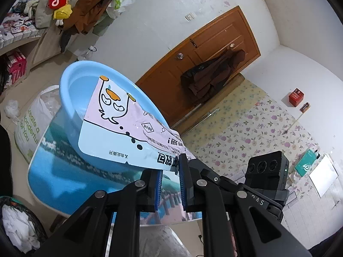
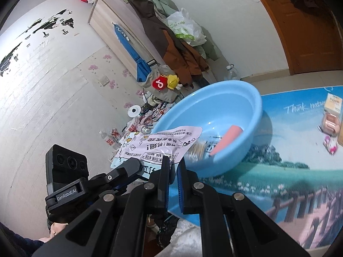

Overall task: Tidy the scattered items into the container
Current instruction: 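Lower the printed packet into the blue basin with the right gripper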

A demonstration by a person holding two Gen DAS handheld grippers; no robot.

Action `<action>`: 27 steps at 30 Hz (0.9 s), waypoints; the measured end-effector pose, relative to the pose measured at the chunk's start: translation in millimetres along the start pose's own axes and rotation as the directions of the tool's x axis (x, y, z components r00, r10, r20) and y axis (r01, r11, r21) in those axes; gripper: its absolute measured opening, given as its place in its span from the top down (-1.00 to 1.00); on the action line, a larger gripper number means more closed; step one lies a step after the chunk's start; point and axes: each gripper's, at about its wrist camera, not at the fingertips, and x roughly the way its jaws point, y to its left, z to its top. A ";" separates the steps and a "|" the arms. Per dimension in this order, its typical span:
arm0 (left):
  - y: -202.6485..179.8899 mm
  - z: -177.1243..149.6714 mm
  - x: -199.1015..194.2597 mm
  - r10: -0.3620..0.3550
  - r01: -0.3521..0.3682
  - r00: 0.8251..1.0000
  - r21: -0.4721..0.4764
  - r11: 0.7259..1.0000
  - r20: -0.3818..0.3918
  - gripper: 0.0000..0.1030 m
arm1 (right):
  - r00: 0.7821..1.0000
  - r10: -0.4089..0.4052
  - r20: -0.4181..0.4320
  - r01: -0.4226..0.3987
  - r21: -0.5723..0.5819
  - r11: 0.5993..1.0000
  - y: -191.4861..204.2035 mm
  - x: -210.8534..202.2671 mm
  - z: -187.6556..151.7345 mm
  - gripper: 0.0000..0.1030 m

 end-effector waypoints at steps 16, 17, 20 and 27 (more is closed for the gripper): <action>15.2 36.2 40.3 0.044 -0.046 0.997 -0.021 0.999 -0.057 0.72 | 1.000 -0.009 -0.015 0.009 0.015 1.000 -20.9 41.6 29.7 0.86; 15.1 38.3 41.9 0.048 -0.049 0.997 -0.017 0.999 -0.058 0.72 | 1.000 -0.007 -0.014 0.008 0.018 1.000 -22.0 43.5 31.5 0.86; 15.0 42.1 45.8 0.048 -0.049 0.997 -0.009 0.999 -0.056 0.72 | 1.000 -0.008 -0.007 0.008 0.019 1.000 -24.7 46.1 34.0 0.86; 13.1 43.2 51.4 0.064 -0.063 0.996 0.010 0.998 -0.062 0.72 | 1.000 -0.010 -0.020 0.011 0.038 0.999 -34.2 55.2 33.7 0.85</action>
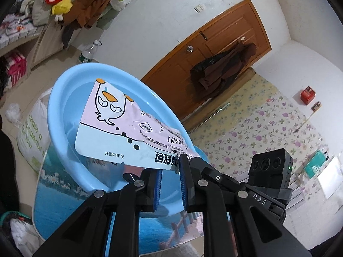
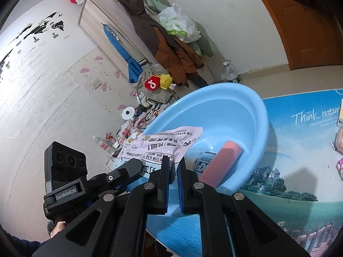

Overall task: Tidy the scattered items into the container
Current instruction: 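Lower the printed packet into the blue basin with the right gripper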

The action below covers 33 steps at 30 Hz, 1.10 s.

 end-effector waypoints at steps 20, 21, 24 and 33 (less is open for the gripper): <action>-0.7 -1.3 2.2 0.043 -0.043 0.999 0.021 0.999 -0.007 0.69 | 1.000 0.003 -0.006 -0.003 0.009 1.000 -2.1 4.9 0.2 0.84; -0.4 -1.2 2.3 0.045 -0.045 0.999 0.021 0.999 -0.008 0.68 | 1.000 0.003 -0.006 -0.003 0.008 1.000 -2.2 4.7 0.1 0.84; -1.5 -0.8 2.9 0.052 -0.052 0.999 0.023 0.998 -0.011 0.67 | 1.000 0.004 -0.003 -0.004 0.008 1.000 -3.4 3.5 -2.8 0.84; -6.1 -0.6 4.9 0.094 -0.093 0.995 0.053 0.994 -0.021 0.57 | 1.000 0.004 0.000 -0.004 0.005 1.000 -3.9 2.0 -3.7 0.84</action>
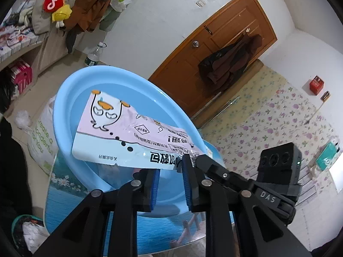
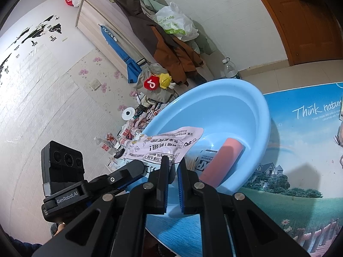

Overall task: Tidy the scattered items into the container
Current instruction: 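Lower the printed packet into the blue basin with the right gripper, then open the right gripper to release the packet into the basin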

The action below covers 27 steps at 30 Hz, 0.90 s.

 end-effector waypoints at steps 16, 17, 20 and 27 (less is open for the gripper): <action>-1.5 1.1 -8.4 0.035 -0.035 0.999 -0.003 0.999 0.029 -0.27 | 0.998 -0.057 0.036 0.056 0.036 0.998 -8.5 -17.9 -1.1 -0.03; -2.0 0.9 -8.4 0.037 -0.037 0.999 -0.001 0.999 0.028 -0.27 | 0.998 -0.057 0.036 0.056 0.037 0.998 -9.4 -17.8 -0.8 -0.02; -3.6 0.8 -9.3 0.040 -0.040 0.999 0.000 0.999 0.026 -0.27 | 0.998 -0.054 0.035 0.053 0.039 0.998 -10.2 -19.8 -2.2 -0.03; -4.0 1.3 -9.9 0.041 -0.041 0.999 0.000 0.999 0.025 -0.27 | 0.998 -0.055 0.035 0.054 0.038 0.998 -10.2 -19.5 -1.8 -0.03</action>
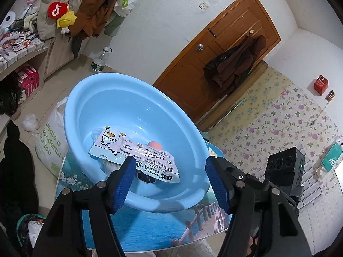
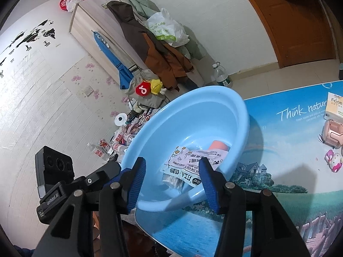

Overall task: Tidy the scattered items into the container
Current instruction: 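Open the right gripper to release the packet into the basin, then withdraw both grippers from the basin toward the remaining items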

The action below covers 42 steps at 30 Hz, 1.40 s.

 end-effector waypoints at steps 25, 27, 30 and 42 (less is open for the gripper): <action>-45.7 -18.7 -26.3 0.244 -0.269 0.961 0.235 0.934 0.130 -0.28 | 0.979 -0.186 0.088 0.199 -0.166 0.966 38.4 -47.6 -15.1 -0.03; -49.6 -21.2 -28.0 0.258 -0.284 0.957 0.245 0.927 0.136 -0.28 | 0.974 -0.202 0.101 0.218 -0.183 0.959 43.2 -50.0 -15.4 -0.03; -55.5 -24.1 -31.6 0.287 -0.318 0.946 0.261 0.911 0.151 -0.32 | 0.962 -0.238 0.134 0.263 -0.219 0.940 52.2 -58.5 -18.0 -0.03; -74.5 -39.3 -40.6 0.357 -0.399 0.915 0.285 0.871 0.190 -0.59 | 0.922 -0.334 0.194 0.373 -0.222 0.901 60.7 -86.7 -28.9 -0.32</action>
